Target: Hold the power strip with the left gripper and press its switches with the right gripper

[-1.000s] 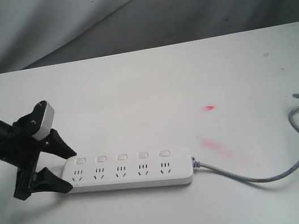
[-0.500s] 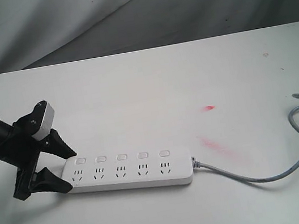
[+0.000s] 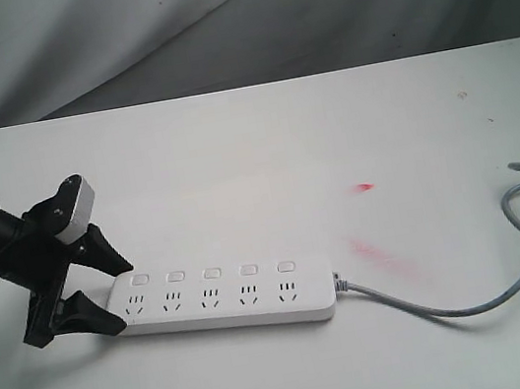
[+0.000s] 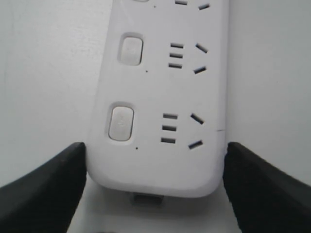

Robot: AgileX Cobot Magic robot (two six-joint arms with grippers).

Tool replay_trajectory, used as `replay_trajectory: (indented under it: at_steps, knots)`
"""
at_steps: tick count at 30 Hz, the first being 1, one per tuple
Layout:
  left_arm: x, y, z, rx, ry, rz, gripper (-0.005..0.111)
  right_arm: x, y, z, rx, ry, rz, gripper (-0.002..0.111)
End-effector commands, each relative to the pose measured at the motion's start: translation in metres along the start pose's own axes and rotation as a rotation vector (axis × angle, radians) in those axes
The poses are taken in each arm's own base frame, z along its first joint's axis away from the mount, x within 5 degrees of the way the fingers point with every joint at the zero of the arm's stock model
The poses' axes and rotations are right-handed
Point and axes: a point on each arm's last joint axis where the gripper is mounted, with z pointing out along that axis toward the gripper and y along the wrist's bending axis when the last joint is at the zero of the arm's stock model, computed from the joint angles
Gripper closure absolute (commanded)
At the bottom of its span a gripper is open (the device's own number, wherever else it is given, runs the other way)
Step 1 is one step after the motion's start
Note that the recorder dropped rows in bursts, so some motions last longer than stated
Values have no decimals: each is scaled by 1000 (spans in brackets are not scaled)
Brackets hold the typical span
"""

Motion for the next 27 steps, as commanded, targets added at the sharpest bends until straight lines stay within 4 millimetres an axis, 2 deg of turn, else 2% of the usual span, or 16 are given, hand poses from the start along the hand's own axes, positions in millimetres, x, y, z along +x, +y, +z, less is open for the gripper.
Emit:
replay_trajectory:
  at_steps: [1,4,7,8,11,17,19,23,27]
  knots:
    - [-2,2,-1,-16,5,10,107,38,-14,-12,47,90,195,107]
    - [-2,2,-1,-16,5,10,107,59,-18,-17,53,167,255,107]
    - [-2,2,-1,-16,5,10,107,74,-20,-21,53,317,32,107]
    - [-2,2,-1,-16,5,10,107,83,-25,-25,87,430,-80,107]
    - [-2,2,-1,-16,5,10,107,90,-40,-35,254,540,-137,107]
    - [-2,2,-1,-16,5,10,107,74,-36,-54,243,328,-263,107]
    - [-2,2,-1,-16,5,10,107,89,-41,-59,238,278,-272,107]
    - [-2,2,-1,-16,5,10,107,134,-56,-70,234,210,-288,107]
    - [-2,2,-1,-16,5,10,107,157,-64,-79,230,172,-310,107]
